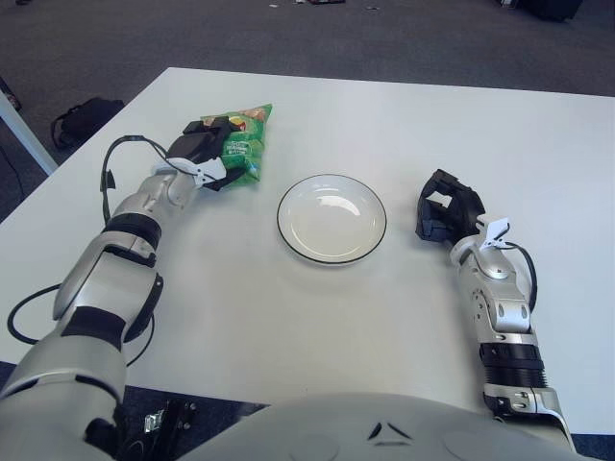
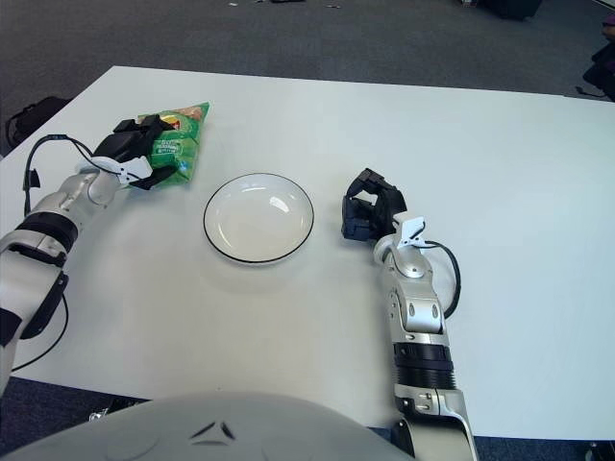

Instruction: Put the snack into the plate.

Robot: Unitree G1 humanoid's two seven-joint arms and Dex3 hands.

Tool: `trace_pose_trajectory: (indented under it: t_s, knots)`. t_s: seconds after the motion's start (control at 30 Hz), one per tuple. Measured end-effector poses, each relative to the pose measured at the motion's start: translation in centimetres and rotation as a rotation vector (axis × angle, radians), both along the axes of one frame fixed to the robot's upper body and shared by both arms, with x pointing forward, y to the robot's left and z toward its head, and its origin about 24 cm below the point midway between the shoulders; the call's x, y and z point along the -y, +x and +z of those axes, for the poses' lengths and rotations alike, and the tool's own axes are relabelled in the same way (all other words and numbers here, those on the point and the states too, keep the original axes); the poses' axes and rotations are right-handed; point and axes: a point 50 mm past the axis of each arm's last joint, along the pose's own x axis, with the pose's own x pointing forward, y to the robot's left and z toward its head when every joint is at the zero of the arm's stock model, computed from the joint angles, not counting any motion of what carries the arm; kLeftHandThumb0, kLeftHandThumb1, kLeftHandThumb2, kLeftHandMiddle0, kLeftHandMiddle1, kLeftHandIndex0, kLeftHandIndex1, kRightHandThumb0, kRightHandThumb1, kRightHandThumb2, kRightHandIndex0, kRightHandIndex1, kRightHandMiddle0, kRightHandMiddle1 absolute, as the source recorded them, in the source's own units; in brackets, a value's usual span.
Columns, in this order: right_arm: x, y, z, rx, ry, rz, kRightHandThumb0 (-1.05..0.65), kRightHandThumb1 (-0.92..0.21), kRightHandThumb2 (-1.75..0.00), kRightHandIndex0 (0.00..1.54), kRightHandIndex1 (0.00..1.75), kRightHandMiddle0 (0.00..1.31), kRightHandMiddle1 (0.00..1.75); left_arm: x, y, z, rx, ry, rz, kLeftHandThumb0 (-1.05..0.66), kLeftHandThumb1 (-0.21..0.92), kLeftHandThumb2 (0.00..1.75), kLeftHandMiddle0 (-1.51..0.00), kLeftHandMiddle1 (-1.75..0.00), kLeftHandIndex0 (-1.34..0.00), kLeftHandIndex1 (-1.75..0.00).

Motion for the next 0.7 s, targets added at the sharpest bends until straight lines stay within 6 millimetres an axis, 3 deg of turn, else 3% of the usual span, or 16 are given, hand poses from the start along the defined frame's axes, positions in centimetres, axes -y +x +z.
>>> trace_pose_trajectory:
  t_s: [0.7]
  knots:
    - [0.02,0.02,-0.12,-0.005,0.006,0.01,-0.53,-0.19,-1.47,1.14,1.75,0.72,1.75,-0.64,-0.28,-0.56,0.062,-0.048,0.12,0.0,0.05,1.58,-0.84,-1.61,-0.61,-1.75]
